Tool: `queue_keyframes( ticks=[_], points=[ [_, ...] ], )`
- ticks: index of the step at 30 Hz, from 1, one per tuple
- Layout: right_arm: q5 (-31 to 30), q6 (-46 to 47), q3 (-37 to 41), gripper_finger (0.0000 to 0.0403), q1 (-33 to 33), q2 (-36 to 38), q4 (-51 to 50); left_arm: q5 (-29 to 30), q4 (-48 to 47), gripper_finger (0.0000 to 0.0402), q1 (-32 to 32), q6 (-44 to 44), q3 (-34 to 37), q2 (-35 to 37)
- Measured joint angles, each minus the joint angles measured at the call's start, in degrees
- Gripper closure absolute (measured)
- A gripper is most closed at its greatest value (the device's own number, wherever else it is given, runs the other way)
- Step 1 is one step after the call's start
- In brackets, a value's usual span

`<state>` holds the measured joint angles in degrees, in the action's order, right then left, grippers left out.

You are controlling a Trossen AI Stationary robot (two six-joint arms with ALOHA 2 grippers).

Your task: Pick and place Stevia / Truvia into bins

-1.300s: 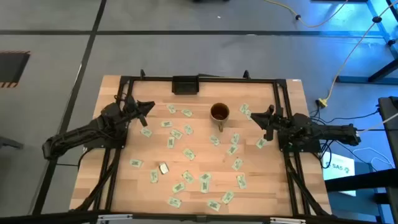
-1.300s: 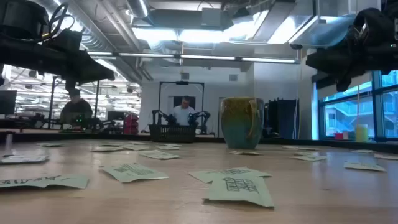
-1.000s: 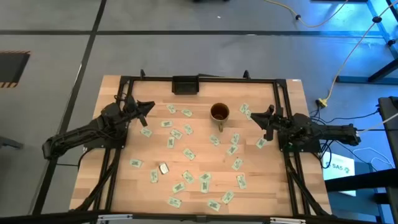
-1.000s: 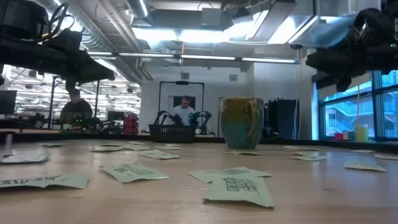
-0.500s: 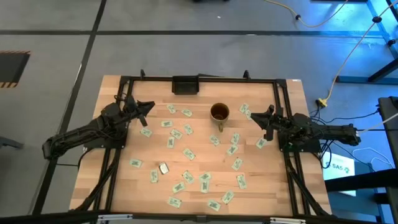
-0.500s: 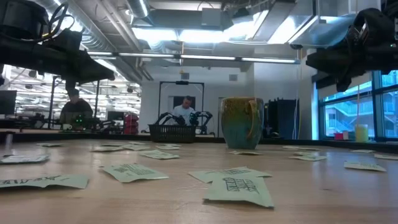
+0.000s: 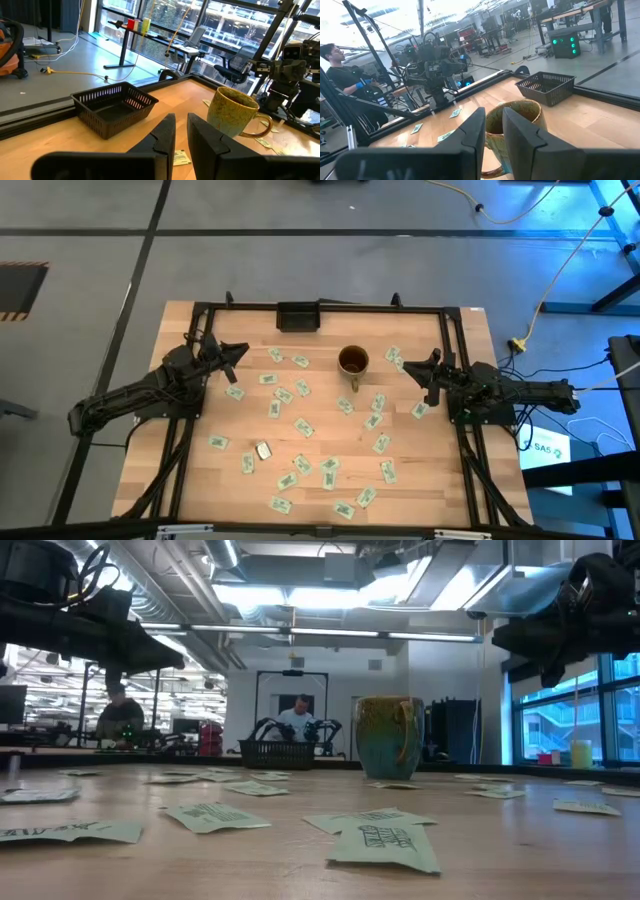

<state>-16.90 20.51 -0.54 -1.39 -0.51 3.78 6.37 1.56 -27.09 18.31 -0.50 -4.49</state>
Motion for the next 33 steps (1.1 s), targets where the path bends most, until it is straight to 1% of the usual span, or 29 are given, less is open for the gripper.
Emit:
queue_keyframes(
  ticks=[23,30,33],
  points=[
    [0.0,-0.2,0.0,0.0331,0.0,0.0,0.0,0.0,0.0,0.0357,0.0,0.0,0.0,0.0],
    [0.0,-7.4,0.0,0.0331,0.0,0.0,0.1,0.0,0.0,0.0357,0.0,0.0,0.0,0.0],
    [0.0,-6.9,0.0,0.0331,0.0,0.0,0.1,0.0,0.0,0.0357,0.0,0.0,0.0,0.0]
  ],
)
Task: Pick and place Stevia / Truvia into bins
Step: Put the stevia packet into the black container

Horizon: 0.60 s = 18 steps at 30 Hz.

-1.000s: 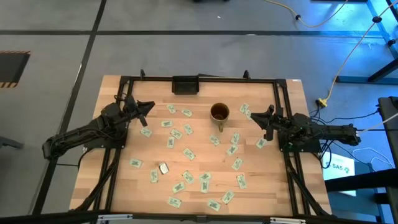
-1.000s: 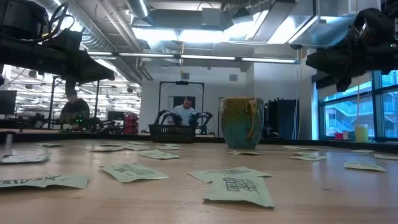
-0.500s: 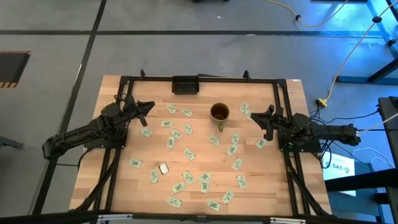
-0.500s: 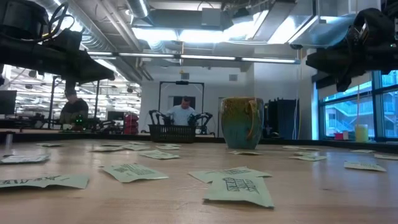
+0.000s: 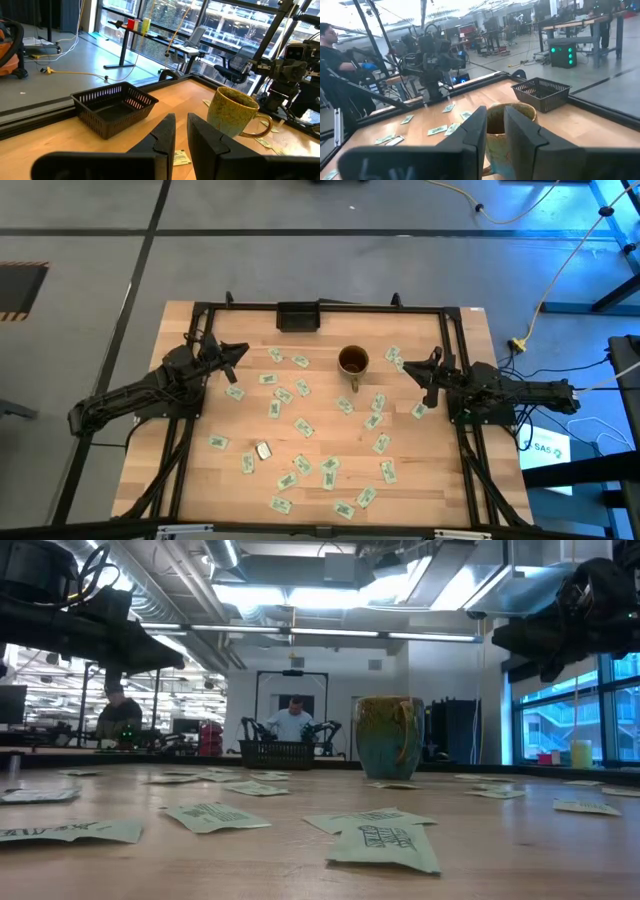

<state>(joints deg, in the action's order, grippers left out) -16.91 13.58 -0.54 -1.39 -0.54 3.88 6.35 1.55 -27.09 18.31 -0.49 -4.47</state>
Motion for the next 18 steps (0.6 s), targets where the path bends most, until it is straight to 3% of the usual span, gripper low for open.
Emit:
queue_keyframes(
  ticks=[10,18],
  points=[
    [-1.4,5.6,0.0,0.0331,0.0,0.0,0.2,0.0,0.0,0.0357,0.0,0.0,0.0,0.0],
    [-12.0,2.4,0.0,0.0331,0.0,0.0,0.7,0.0,0.0,0.0357,0.0,0.0,0.0,0.0]
  ],
)
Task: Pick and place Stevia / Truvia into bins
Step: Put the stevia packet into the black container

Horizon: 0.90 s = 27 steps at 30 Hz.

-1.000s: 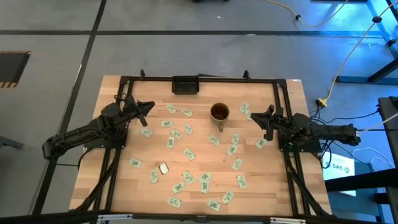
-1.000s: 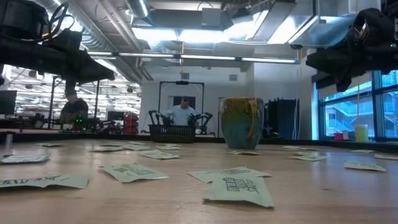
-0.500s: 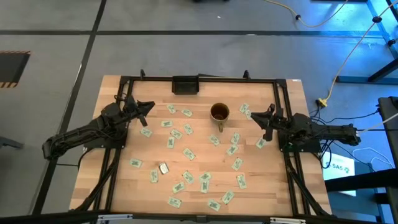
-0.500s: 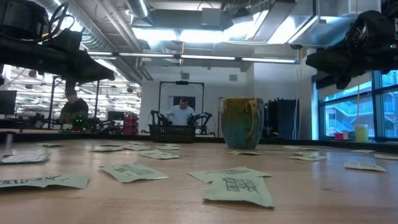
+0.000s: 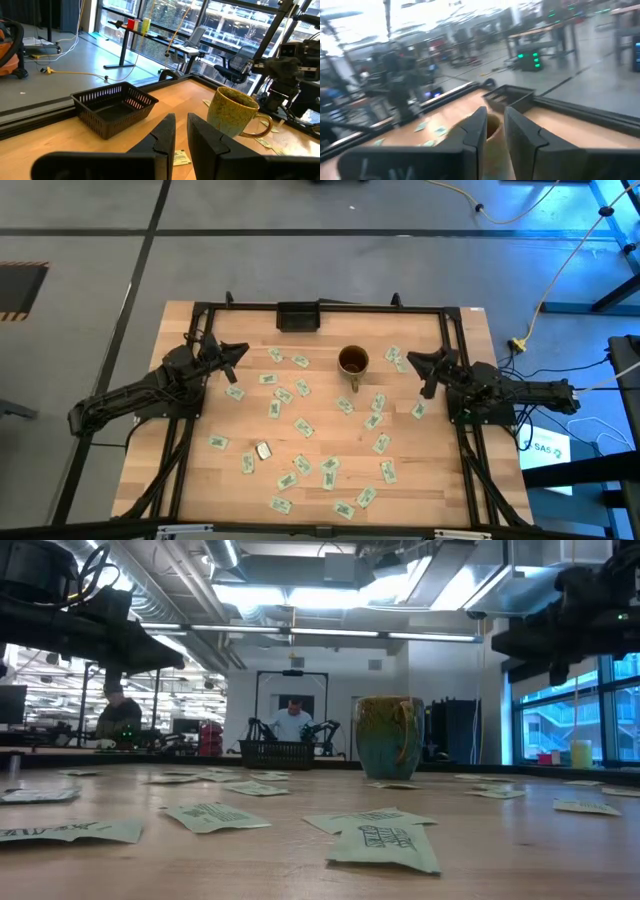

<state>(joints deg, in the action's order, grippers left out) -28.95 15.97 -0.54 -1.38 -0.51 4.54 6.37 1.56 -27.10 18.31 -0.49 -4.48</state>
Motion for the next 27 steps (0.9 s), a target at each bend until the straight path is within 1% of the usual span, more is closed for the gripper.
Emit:
queue_keyframes(
  ticks=[3,8,11,15,18,20,22,23,25,27],
  points=[
    [-2.1,-2.9,0.0,0.0331,0.0,0.0,0.0,0.2,0.0,0.0357,0.0,-0.7,0.0,0.0],
    [-4.5,-2.5,0.0,0.0331,0.0,0.0,0.0,-0.8,0.0,0.0348,0.0,-7.9,0.0,0.0],
    [-4.5,-1.4,0.0,0.0331,0.0,0.0,0.0,-0.9,0.0,0.0326,0.0,-10.7,0.0,0.0],
    [-5.1,-1.3,0.0,0.0331,0.0,0.0,0.0,-0.6,0.1,0.0284,0.0,-12.6,0.0,0.0],
    [-6.8,-1.3,0.0,0.0331,0.0,0.0,0.0,-0.2,0.5,0.0262,0.0,-12.6,0.0,0.0],
    [-8.2,-1.2,0.0,0.0331,0.0,0.0,0.0,-0.8,3.8,0.0257,0.2,-10.2,0.0,-0.2],
    [-9.3,-1.2,0.0,0.0331,0.0,0.0,0.0,-1.4,9.8,0.0256,0.7,-9.8,-0.6,-1.1],
    [-9.8,-1.2,0.0,0.0331,0.0,0.0,0.0,-1.4,11.2,0.0257,1.1,-11.5,-1.6,-2.0],
    [-10.7,-1.2,0.0,0.0331,0.0,0.0,0.1,-0.8,11.0,0.0258,1.9,-15.8,-4.9,-5.0],
    [-11.1,-1.2,0.0,0.0331,0.0,0.0,0.4,0.6,8.9,0.0258,2.5,-17.9,-9.1,-9.8]
  ],
)
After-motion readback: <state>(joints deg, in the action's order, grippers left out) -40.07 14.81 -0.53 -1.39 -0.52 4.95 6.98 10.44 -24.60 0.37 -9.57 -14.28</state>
